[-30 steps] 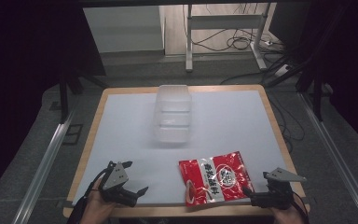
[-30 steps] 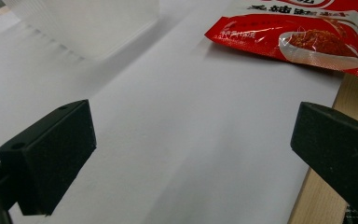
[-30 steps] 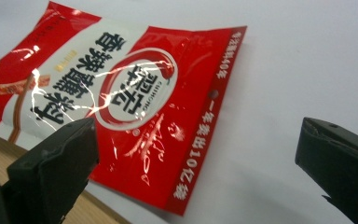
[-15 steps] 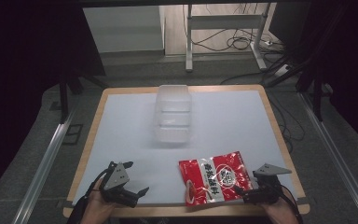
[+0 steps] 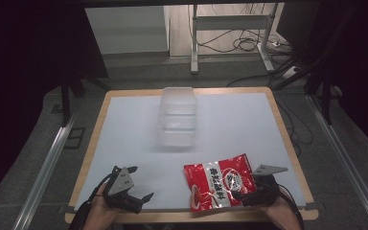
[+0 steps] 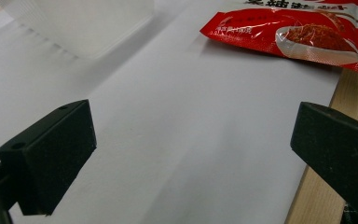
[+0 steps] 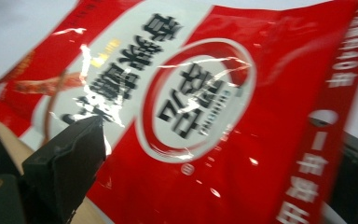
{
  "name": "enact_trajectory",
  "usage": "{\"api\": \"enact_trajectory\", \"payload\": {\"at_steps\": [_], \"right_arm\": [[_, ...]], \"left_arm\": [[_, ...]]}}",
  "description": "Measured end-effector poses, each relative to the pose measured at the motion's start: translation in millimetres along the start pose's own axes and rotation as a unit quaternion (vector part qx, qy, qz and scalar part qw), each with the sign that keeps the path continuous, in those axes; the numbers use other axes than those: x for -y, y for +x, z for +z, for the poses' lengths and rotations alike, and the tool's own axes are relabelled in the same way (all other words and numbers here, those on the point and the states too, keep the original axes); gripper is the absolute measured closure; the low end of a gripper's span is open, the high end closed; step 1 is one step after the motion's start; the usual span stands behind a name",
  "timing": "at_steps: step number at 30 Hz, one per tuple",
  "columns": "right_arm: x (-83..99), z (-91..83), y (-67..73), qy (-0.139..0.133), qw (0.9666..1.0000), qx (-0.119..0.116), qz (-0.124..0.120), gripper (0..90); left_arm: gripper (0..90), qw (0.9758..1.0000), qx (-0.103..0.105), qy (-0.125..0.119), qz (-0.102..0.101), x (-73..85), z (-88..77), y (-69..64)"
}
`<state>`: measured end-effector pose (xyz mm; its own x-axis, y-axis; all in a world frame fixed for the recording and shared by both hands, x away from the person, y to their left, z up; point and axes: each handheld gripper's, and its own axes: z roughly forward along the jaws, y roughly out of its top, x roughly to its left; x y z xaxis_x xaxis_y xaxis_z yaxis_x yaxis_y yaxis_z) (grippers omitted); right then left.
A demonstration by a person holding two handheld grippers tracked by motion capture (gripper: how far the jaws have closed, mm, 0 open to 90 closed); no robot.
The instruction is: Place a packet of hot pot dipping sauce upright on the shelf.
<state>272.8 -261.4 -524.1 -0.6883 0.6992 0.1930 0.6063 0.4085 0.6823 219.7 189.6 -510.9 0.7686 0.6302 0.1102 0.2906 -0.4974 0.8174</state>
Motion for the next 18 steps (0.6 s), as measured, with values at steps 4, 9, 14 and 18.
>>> {"api": "enact_trajectory", "payload": {"at_steps": [4,9,14,18], "right_arm": [[-7.8,5.6,7.7,0.004,0.9998,-0.004,-0.017,13.2],[-16.4,6.0,13.2,-0.010,0.9995,0.011,-0.028,38.3],[-23.7,7.6,16.7,-0.016,0.9991,0.019,-0.034,56.3],[-28.3,10.9,21.3,-0.006,0.9984,0.025,-0.050,65.3]], "left_arm": [[0.0,1.0000,0.000,0.001,0.001,0.0,0.5,-0.4],[0.0,1.0000,0.000,0.003,0.003,-0.2,1.2,-1.1],[0.0,1.0000,0.000,0.004,0.004,-0.1,1.6,-1.3],[0.0,1.0000,0.000,0.003,0.003,-0.2,1.3,-1.3]]}}
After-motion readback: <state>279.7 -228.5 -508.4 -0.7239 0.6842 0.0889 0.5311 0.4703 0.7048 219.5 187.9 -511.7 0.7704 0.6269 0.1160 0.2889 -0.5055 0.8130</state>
